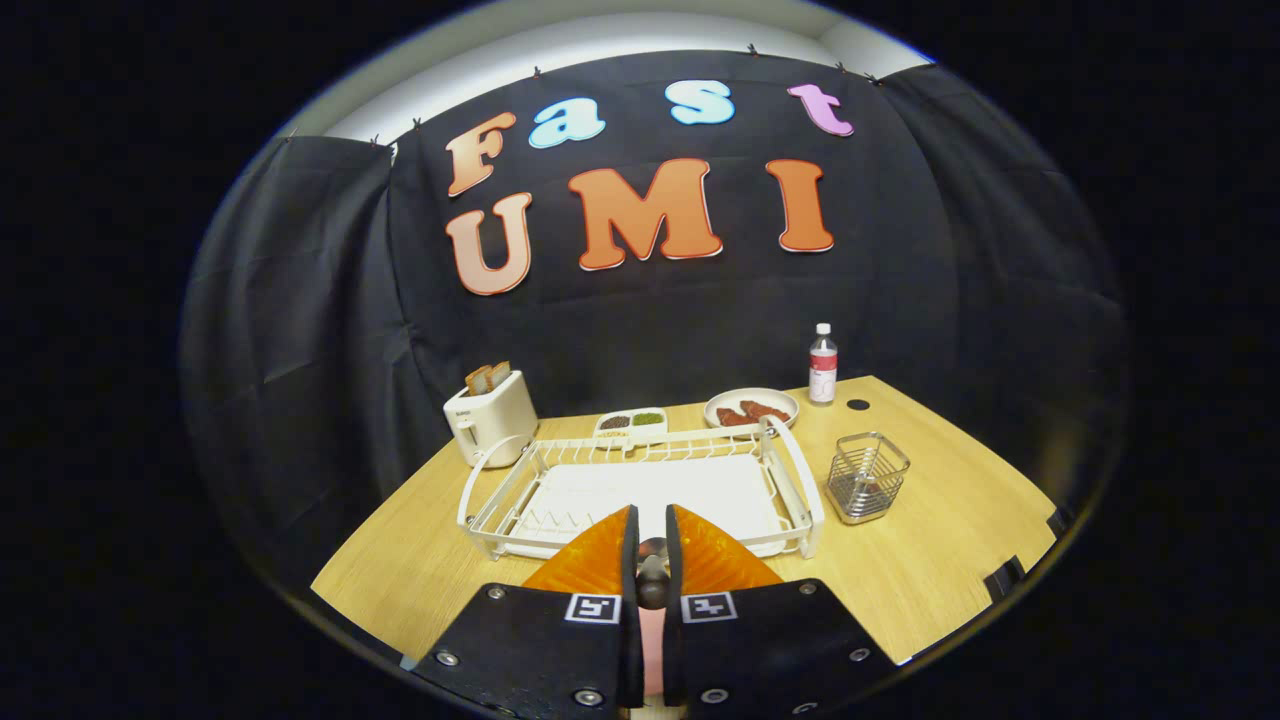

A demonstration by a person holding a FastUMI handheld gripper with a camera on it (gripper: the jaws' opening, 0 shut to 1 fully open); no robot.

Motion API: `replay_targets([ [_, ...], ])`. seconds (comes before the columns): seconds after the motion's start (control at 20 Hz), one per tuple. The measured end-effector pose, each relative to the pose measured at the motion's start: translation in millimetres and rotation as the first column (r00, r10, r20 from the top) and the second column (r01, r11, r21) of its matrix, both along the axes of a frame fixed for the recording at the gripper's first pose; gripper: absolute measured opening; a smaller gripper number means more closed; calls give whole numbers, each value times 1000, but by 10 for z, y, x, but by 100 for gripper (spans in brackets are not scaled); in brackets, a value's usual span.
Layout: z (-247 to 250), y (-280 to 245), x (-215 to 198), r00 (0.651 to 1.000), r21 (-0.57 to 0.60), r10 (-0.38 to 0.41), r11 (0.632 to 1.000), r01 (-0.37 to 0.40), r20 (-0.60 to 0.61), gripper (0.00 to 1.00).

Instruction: Take the plate from the dish rack, then take the spoon from the basket and place it into the plate.

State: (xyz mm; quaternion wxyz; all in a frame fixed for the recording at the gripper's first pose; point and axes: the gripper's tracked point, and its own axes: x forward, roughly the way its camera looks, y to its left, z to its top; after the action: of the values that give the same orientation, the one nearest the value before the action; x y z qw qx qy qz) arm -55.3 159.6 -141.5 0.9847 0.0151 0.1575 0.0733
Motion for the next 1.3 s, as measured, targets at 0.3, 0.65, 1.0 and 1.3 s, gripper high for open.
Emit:
replay_targets([
  [0.3, -475, 352, -101, 997, -23, 59, 998, -60, -53, 8],
  [0.65, -771, 415, -116, 995, -8, 58, 998, -59, -79, 7],
  [1.0, -851, 399, -70, 994, -19, 78, 997, -79, -77, 8],
  [1.3, -1027, 352, -125, 987, -32, 83, 996, -88, -138, 14],
])
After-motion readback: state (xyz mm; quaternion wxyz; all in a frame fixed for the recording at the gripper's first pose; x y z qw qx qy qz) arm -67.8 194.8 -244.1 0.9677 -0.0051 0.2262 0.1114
